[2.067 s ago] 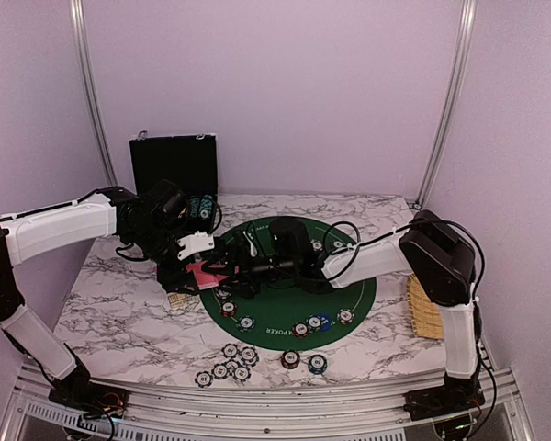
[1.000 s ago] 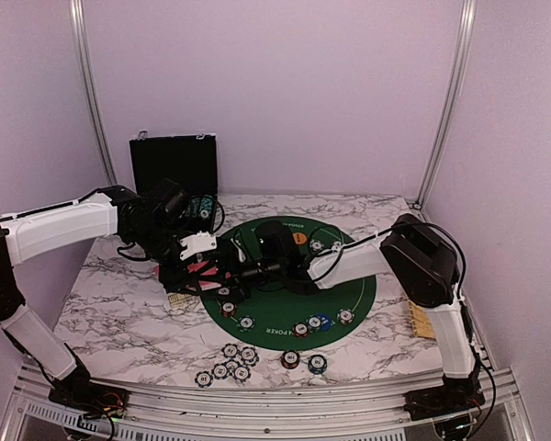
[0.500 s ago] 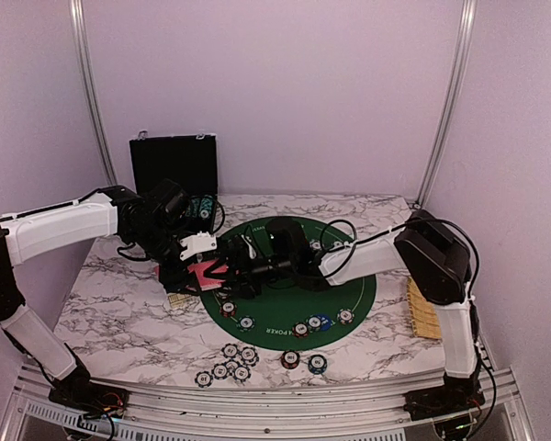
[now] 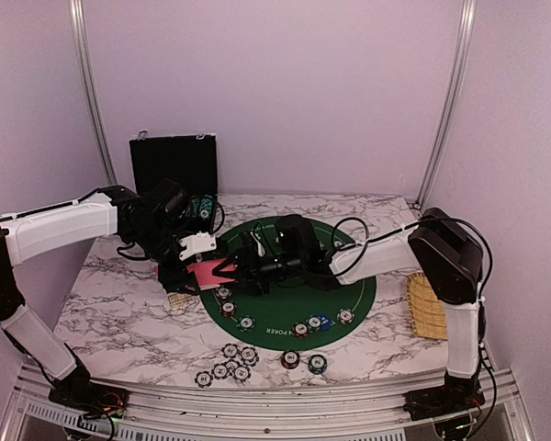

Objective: Distribute texas hold em gaming equipment

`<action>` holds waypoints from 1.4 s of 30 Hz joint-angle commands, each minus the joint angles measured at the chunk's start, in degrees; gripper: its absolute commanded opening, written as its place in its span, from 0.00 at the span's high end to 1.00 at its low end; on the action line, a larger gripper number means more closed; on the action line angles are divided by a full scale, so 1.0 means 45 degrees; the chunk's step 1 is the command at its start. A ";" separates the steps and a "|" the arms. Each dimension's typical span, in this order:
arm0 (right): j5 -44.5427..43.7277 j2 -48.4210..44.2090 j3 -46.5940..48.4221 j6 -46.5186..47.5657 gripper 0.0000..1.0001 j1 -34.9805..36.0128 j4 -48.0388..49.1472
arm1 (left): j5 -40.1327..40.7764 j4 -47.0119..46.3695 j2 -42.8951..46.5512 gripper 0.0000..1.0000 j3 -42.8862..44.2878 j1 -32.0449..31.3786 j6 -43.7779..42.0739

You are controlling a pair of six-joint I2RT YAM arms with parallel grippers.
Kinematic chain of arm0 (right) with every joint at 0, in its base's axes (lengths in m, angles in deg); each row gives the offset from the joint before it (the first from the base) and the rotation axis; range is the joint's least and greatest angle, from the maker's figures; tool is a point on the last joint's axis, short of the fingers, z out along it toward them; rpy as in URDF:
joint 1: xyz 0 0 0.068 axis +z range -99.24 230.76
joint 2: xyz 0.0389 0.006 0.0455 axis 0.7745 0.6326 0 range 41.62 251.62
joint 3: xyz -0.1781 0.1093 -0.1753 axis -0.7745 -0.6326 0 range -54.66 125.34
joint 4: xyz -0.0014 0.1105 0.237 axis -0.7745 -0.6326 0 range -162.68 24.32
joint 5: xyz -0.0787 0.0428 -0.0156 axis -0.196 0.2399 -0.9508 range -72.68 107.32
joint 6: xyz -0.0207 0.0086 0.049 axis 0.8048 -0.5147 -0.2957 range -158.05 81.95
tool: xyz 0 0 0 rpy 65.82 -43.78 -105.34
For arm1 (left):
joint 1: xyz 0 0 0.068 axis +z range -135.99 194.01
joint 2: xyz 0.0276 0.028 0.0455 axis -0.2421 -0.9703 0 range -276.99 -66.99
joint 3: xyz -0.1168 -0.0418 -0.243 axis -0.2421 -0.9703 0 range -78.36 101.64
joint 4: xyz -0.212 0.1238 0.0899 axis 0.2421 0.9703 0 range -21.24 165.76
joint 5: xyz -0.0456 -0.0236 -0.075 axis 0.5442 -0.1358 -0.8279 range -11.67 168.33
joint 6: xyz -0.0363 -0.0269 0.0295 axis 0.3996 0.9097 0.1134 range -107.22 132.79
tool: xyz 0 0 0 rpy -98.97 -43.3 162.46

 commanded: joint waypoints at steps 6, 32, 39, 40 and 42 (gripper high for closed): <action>-0.0161 -0.0913 -0.0287 -0.0176 0.66 -0.0074 0.0476 | 0.0038 0.0317 0.0029 0.93 0.0229 -0.0040 -0.0148; 0.0048 -0.2252 -0.0040 0.2250 1.00 -0.2317 -0.3200 | 0.0384 0.0325 0.0097 0.93 0.0067 -0.0021 -0.0334; -0.0278 -0.1693 0.1372 0.3651 1.00 -0.4329 -0.5175 | 0.0454 0.0411 0.0108 0.93 0.0071 -0.0026 -0.0372; -0.0349 -0.1533 0.1610 0.3797 1.00 -0.4571 -0.5422 | 0.0436 0.0412 0.0102 0.93 0.0062 -0.0026 -0.0373; -0.0386 -0.1226 0.2040 0.3940 1.00 -0.5036 -0.5615 | 0.0397 0.0432 0.0073 0.93 0.0074 -0.0020 -0.0356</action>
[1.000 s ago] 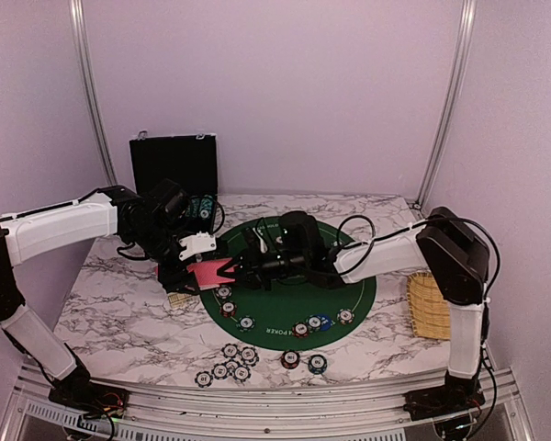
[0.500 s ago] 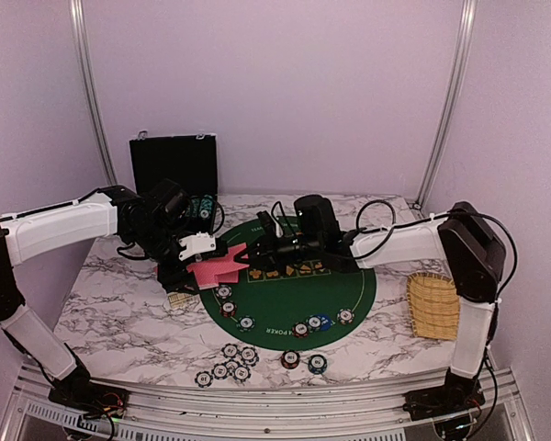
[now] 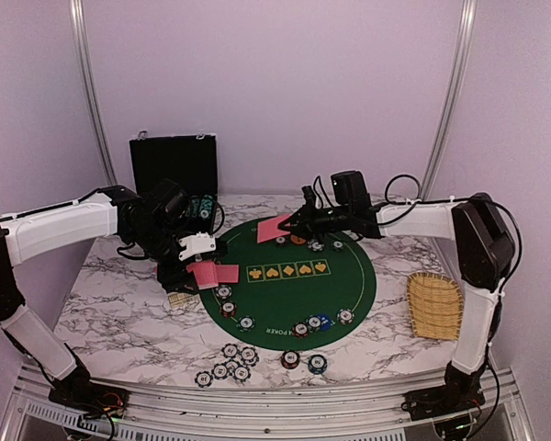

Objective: Distribute texas hold em gaming equipment

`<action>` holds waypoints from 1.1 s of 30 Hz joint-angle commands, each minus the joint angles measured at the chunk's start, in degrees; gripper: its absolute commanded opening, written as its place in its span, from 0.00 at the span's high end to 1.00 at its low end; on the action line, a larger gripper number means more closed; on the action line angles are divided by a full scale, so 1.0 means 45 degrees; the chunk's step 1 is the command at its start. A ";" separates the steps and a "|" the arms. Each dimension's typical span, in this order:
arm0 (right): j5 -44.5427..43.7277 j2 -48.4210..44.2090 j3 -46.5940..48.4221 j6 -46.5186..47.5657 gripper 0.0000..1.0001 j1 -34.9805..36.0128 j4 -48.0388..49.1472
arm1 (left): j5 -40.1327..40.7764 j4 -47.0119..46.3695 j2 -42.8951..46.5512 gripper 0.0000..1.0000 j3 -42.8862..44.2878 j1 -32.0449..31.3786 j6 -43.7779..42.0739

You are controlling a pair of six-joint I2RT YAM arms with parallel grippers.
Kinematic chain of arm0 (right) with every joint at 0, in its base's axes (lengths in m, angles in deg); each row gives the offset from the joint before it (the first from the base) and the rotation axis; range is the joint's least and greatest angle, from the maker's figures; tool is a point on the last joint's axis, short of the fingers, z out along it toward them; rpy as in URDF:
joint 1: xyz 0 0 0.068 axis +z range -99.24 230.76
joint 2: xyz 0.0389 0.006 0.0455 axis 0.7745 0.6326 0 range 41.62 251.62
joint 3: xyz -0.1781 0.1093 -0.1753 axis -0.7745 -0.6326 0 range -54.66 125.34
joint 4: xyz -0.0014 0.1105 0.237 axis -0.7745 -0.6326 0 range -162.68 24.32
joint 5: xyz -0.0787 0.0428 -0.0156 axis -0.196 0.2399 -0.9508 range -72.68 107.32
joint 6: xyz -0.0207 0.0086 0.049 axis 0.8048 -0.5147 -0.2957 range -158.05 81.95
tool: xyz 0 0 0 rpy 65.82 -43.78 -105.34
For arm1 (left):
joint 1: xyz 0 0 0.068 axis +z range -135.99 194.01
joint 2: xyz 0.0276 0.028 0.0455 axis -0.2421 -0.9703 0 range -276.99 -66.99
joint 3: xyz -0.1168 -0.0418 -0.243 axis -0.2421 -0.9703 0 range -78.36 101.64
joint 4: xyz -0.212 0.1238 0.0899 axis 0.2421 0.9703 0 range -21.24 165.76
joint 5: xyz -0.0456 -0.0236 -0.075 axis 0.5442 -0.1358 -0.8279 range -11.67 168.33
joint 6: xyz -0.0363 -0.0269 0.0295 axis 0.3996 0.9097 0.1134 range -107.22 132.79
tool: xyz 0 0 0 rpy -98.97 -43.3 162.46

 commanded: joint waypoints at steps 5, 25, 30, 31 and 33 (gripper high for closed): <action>-0.0776 0.1712 0.2814 0.1527 1.00 -0.1615 -0.2093 | -0.0080 0.0465 0.0034 0.93 0.0127 -0.0023 -0.0156; -0.1592 0.5753 0.6614 0.1550 1.00 -0.2016 -0.2999 | -0.0498 0.0604 -0.0002 0.93 0.0301 -0.0026 -0.0208; -0.1795 0.5859 0.6629 0.1839 1.00 -0.2045 -0.3272 | -0.0514 0.0620 -0.0053 0.93 0.0305 -0.0026 -0.0225; -0.1871 0.5861 0.6619 0.1902 1.00 -0.2045 -0.3338 | -0.0522 0.0620 -0.0062 0.93 0.0296 -0.0026 -0.0220; -0.2011 0.5862 0.6589 0.1977 1.00 -0.2045 -0.3415 | -0.0529 0.0608 -0.0045 0.93 0.0299 -0.0026 -0.0213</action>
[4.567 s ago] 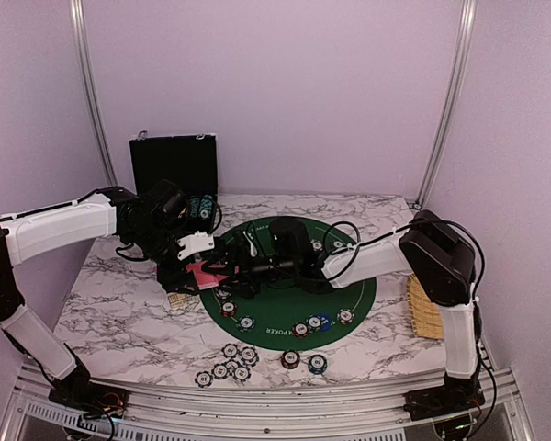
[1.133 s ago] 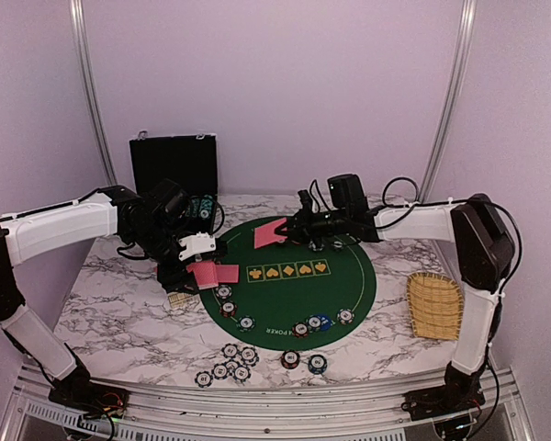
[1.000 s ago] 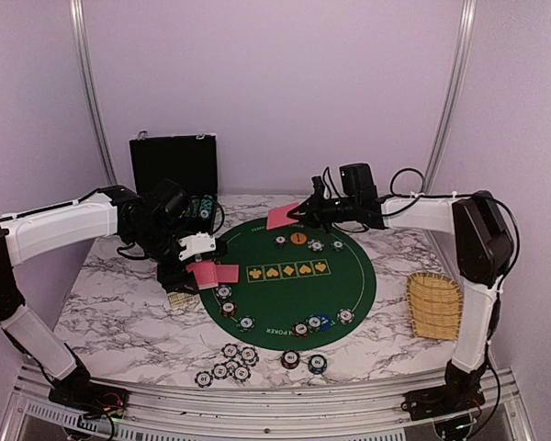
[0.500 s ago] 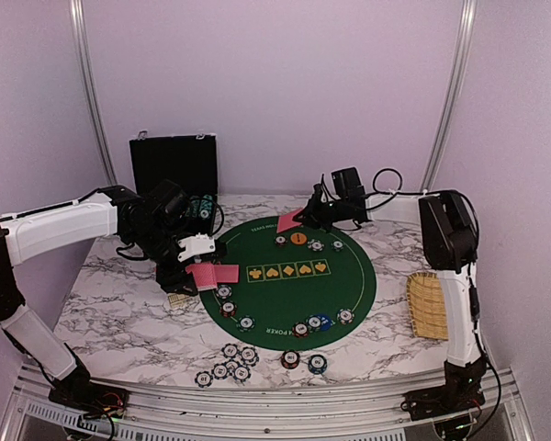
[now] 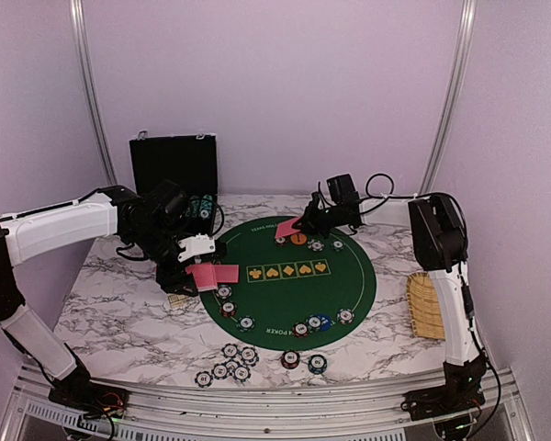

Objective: Distribute texas hold em gaming equipment

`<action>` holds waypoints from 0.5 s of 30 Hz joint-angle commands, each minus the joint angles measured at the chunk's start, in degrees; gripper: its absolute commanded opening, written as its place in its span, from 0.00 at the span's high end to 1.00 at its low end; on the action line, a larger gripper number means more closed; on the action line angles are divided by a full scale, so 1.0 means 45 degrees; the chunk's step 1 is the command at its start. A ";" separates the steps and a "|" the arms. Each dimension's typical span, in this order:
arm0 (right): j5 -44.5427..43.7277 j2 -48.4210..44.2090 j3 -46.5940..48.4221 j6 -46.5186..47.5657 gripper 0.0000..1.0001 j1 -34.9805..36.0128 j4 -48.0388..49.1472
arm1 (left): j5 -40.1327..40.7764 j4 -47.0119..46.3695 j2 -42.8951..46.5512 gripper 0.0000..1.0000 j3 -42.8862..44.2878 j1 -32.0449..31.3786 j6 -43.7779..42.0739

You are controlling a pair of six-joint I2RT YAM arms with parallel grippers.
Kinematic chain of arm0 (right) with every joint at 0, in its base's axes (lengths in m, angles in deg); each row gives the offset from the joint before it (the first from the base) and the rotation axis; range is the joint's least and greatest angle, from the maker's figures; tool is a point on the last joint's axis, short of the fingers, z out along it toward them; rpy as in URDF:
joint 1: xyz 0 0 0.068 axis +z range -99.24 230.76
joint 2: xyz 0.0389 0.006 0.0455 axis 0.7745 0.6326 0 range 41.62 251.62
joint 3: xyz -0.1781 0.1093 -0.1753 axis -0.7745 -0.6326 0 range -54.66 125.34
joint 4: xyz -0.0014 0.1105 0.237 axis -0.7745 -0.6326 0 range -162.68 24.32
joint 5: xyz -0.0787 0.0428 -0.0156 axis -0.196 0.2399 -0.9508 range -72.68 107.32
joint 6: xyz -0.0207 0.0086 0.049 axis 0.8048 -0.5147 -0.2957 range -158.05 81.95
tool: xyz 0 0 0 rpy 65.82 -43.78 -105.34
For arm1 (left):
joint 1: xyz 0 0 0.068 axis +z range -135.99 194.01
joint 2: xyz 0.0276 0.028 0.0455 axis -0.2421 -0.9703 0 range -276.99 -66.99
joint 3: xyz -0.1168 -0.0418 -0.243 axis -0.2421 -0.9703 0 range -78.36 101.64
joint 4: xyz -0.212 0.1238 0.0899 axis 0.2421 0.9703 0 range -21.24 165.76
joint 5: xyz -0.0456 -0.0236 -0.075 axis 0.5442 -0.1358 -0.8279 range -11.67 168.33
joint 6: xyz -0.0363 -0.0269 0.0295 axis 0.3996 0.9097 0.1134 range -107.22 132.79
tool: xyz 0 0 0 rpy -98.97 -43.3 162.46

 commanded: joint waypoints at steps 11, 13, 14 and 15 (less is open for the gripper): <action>-0.0853 0.0364 0.0582 0.0713 1.00 -0.0078 -0.0754 | -0.0298 0.0385 0.0019 0.93 0.0271 -0.0026 -0.0174; -0.0997 0.0364 0.0626 0.0830 0.99 -0.0077 -0.0921 | -0.0284 0.0385 0.0034 0.93 0.0241 -0.0026 -0.0179; -0.1048 0.0364 0.0663 0.0891 0.97 -0.0078 -0.1033 | -0.0264 0.0393 0.0038 0.93 0.0234 -0.0026 -0.0188; -0.1137 0.0364 0.0697 0.0964 0.95 -0.0078 -0.1167 | -0.0260 0.0394 0.0039 0.93 0.0233 -0.0026 -0.0197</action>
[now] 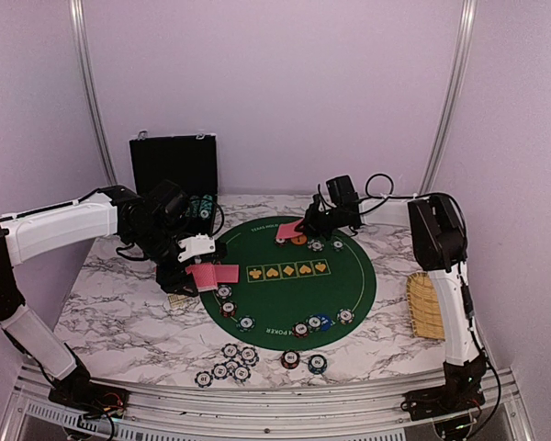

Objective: Distribute texas hold em gaming equipment

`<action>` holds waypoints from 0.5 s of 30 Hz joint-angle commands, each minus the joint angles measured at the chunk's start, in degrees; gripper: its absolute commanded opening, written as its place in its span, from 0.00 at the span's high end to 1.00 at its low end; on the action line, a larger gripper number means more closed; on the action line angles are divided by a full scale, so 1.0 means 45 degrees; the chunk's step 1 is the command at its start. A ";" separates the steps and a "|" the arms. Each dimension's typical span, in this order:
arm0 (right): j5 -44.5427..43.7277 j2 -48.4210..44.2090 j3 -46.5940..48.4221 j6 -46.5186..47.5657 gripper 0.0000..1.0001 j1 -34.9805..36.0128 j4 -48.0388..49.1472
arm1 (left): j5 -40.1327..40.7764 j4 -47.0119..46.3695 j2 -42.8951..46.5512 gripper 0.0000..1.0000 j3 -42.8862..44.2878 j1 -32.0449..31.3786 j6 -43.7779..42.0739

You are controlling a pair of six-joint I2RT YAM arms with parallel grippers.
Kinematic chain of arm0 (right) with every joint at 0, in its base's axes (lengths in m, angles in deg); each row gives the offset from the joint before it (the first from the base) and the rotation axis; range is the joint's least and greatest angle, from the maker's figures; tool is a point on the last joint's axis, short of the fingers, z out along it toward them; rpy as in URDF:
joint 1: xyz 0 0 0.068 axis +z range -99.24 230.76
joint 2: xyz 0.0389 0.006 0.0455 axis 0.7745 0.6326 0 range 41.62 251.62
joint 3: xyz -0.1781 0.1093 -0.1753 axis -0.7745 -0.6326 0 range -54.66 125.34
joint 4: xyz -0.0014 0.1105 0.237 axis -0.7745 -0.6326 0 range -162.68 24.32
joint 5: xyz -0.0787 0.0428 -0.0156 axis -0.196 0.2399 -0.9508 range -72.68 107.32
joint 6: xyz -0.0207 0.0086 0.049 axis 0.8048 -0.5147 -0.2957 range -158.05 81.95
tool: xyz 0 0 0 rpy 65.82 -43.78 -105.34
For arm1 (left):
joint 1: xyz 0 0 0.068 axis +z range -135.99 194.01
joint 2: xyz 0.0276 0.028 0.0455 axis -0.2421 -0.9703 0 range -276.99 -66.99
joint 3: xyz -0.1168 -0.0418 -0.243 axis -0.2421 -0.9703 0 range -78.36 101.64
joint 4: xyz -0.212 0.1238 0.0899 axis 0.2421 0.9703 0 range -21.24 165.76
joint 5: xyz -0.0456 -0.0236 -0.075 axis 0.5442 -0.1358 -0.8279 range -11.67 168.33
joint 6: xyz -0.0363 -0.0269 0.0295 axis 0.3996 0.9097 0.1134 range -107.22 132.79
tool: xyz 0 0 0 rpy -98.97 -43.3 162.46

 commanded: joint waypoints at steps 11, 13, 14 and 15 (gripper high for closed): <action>-0.1257 -0.0328 0.0420 0.1157 0.74 -0.0078 -0.1491 | -0.0085 0.0402 0.0219 0.93 0.0045 -0.0026 -0.0257; -0.1458 -0.0440 0.0441 0.1276 0.72 -0.0078 -0.1676 | -0.0117 0.0404 0.0251 0.93 0.0013 -0.0026 -0.0247; -0.1537 -0.0510 0.0431 0.1324 0.70 -0.0073 -0.1731 | -0.0116 0.0404 0.0258 0.93 0.0003 -0.0026 -0.0251; -0.1586 -0.0574 0.0411 0.1351 0.68 -0.0075 -0.1792 | -0.0111 0.0404 0.0264 0.93 -0.0001 -0.0023 -0.0269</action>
